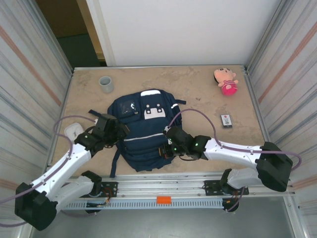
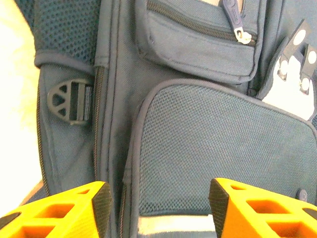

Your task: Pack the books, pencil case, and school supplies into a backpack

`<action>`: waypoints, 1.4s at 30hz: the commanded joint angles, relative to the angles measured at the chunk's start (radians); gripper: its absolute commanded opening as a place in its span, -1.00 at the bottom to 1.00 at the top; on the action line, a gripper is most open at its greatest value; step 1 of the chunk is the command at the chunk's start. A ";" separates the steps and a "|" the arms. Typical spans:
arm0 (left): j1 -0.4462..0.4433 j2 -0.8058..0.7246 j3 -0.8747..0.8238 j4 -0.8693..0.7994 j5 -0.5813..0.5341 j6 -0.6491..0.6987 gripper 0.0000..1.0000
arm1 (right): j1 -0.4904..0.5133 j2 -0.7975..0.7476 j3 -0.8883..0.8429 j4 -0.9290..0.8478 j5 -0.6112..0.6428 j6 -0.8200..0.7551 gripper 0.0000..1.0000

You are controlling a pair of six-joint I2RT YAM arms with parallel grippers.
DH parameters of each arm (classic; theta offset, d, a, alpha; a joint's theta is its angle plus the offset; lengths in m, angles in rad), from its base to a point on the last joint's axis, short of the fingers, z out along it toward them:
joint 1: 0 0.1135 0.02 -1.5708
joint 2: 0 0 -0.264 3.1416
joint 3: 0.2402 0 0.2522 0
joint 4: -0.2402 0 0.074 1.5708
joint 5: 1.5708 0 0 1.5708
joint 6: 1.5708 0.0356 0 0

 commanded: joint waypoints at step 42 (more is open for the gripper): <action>-0.107 0.063 0.243 -0.050 0.455 1.475 0.18 | -0.160 -0.046 0.047 0.016 -0.207 -0.030 -1.00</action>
